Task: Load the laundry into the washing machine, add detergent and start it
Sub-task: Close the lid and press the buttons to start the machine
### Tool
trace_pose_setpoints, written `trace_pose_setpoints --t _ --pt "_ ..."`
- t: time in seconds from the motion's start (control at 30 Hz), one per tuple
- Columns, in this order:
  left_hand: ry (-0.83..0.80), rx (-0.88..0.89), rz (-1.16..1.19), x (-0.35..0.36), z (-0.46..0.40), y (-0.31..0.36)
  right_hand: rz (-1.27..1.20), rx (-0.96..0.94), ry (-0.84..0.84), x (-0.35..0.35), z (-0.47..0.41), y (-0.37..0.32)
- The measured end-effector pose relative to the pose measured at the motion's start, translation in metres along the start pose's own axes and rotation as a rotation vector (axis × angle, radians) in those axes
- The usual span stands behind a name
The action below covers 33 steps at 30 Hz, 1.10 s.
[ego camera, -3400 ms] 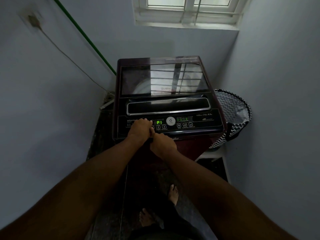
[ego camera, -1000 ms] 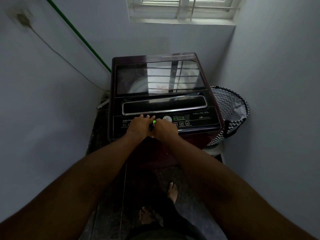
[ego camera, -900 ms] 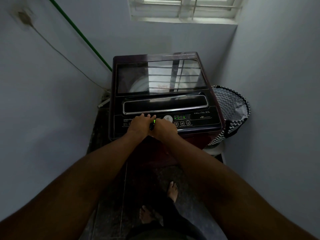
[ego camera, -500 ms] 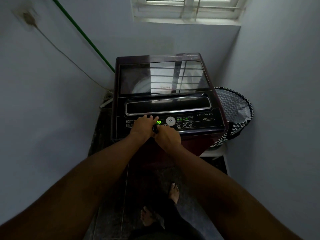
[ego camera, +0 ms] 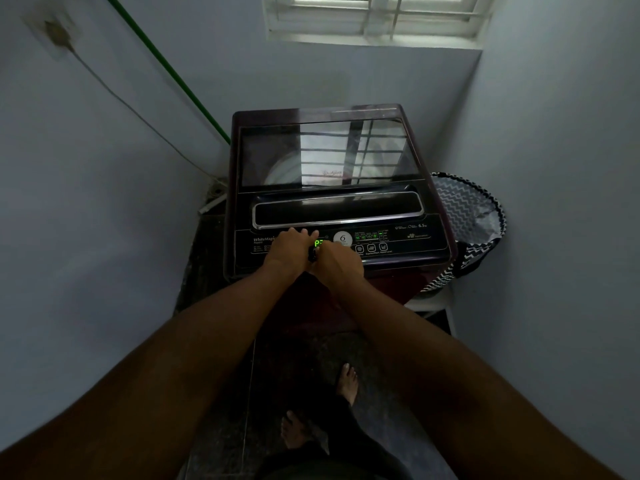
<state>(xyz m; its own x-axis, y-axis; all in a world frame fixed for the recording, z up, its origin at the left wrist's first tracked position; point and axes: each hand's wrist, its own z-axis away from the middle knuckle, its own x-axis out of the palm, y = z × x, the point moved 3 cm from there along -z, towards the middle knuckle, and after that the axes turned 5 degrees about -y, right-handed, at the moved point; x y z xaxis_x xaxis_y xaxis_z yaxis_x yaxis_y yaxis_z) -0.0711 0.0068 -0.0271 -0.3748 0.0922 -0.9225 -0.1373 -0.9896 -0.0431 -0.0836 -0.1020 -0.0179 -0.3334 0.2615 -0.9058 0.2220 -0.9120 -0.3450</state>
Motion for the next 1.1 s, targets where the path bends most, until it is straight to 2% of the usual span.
trace_pose_setpoints --t 0.33,0.53,0.7,0.9,1.1 --pt "0.047 0.003 0.061 0.001 0.003 0.000 0.100 0.007 -0.001 0.023 0.028 0.002" --pt "-0.018 0.004 0.026 0.001 0.001 0.002 0.039 -0.016 -0.005 0.005 0.012 0.002" --pt "0.057 -0.007 -0.018 0.003 0.000 0.001 0.135 -0.024 0.026 0.001 0.011 -0.012" --pt "0.036 0.002 0.009 0.001 0.002 0.002 0.070 -0.019 -0.012 0.003 0.013 -0.008" --pt "0.038 -0.001 -0.018 0.000 0.003 0.001 0.165 -0.046 0.004 -0.006 0.008 -0.013"
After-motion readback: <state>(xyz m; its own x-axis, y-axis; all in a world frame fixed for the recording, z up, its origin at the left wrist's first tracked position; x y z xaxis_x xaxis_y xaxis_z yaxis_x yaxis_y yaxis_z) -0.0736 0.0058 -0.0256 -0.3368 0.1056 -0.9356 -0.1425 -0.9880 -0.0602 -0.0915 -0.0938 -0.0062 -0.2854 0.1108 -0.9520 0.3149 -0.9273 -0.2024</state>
